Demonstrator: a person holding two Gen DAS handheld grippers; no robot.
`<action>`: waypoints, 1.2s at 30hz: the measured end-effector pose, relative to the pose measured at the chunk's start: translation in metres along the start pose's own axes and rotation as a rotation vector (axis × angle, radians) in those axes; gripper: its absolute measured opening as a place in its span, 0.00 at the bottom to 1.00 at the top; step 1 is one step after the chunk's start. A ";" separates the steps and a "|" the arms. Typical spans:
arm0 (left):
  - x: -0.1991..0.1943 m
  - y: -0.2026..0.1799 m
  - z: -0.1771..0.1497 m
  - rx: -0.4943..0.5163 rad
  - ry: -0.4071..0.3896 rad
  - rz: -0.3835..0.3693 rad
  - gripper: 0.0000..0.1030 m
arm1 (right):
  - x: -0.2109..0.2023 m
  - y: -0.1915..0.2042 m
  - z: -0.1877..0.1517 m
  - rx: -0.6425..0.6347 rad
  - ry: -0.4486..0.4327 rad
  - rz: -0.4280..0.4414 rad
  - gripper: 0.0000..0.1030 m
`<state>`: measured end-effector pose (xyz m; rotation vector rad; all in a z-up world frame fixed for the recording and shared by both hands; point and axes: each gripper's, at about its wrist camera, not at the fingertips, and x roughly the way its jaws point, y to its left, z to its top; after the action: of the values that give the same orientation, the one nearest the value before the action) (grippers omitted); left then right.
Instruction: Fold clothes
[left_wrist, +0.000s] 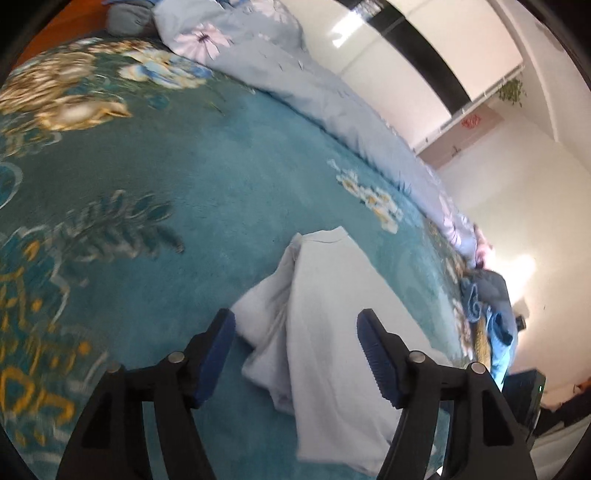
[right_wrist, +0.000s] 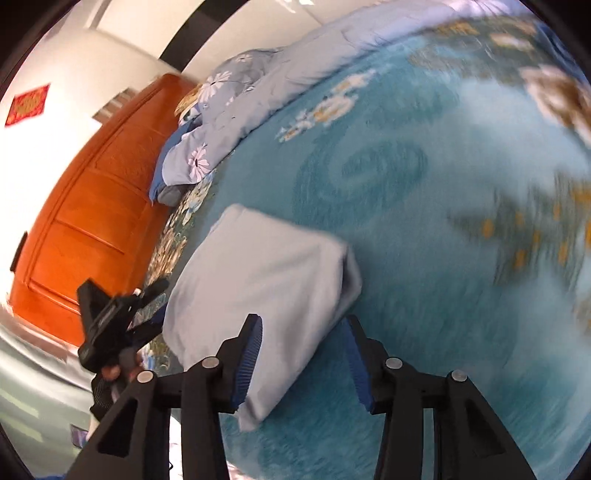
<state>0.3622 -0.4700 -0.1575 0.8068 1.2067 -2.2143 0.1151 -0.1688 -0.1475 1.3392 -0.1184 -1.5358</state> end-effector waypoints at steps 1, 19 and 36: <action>0.006 0.001 0.003 0.012 0.020 0.002 0.68 | 0.003 -0.002 -0.006 0.031 -0.008 0.004 0.47; 0.043 0.015 0.012 -0.031 0.140 -0.170 0.19 | 0.041 -0.002 -0.019 0.270 -0.079 0.077 0.13; -0.045 0.028 0.047 0.028 -0.058 -0.189 0.12 | 0.045 0.099 0.032 -0.030 -0.024 0.043 0.09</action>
<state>0.3999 -0.5187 -0.1220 0.6577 1.2723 -2.3931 0.1591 -0.2625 -0.1012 1.2875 -0.1377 -1.5126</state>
